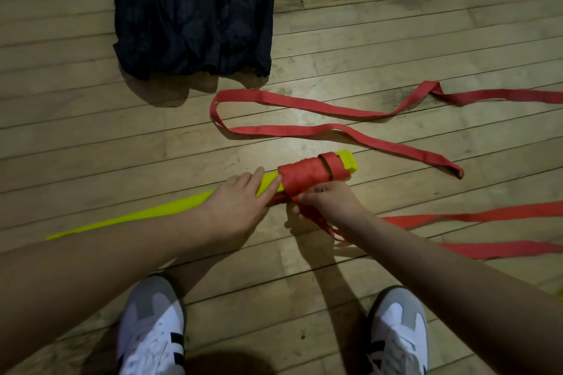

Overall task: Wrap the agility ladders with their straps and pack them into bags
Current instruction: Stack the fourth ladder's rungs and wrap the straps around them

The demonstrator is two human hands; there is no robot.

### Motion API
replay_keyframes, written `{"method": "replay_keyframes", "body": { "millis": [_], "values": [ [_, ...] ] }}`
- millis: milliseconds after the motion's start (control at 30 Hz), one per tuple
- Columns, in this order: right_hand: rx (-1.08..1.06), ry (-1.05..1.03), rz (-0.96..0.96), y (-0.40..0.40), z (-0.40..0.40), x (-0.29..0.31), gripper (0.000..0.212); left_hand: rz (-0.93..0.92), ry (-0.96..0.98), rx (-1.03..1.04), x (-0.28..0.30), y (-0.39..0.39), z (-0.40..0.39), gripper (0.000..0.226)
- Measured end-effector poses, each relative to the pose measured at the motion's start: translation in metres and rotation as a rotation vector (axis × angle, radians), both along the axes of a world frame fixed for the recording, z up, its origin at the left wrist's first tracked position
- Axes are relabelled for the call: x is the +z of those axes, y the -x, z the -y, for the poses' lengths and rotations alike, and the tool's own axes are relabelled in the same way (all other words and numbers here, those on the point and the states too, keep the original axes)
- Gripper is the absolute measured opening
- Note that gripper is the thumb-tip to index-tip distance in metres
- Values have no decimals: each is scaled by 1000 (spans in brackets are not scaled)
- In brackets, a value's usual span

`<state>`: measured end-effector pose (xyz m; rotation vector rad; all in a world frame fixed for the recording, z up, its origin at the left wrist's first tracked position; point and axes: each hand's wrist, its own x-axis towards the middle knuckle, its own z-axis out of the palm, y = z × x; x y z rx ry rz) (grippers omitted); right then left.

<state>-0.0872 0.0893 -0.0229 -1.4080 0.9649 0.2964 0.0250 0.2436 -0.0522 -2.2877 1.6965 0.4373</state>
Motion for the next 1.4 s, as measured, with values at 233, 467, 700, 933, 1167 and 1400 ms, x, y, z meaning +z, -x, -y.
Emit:
{"method": "replay_keyframes", "body": {
  "millis": [233, 467, 700, 933, 1167, 1400],
  "values": [
    [56, 19, 6, 6, 2, 3, 18, -66, 34, 214, 4, 1, 15, 62],
    [125, 64, -36, -8, 12, 10, 20, 3, 81, 245, 11, -21, 29, 69],
    [130, -39, -31, -13, 8, 14, 20, 134, 74, 274, 14, -33, 44, 74],
    [98, -37, -15, -6, -3, 4, 11, 100, 138, 85, 1, -22, 15, 55],
    [126, -25, -24, 5, -13, -3, 14, -64, 54, 189, -1, -9, -3, 57],
    [154, 93, -5, 3, -15, -2, 15, -65, 31, 348, 11, -13, 15, 53]
  ]
}}
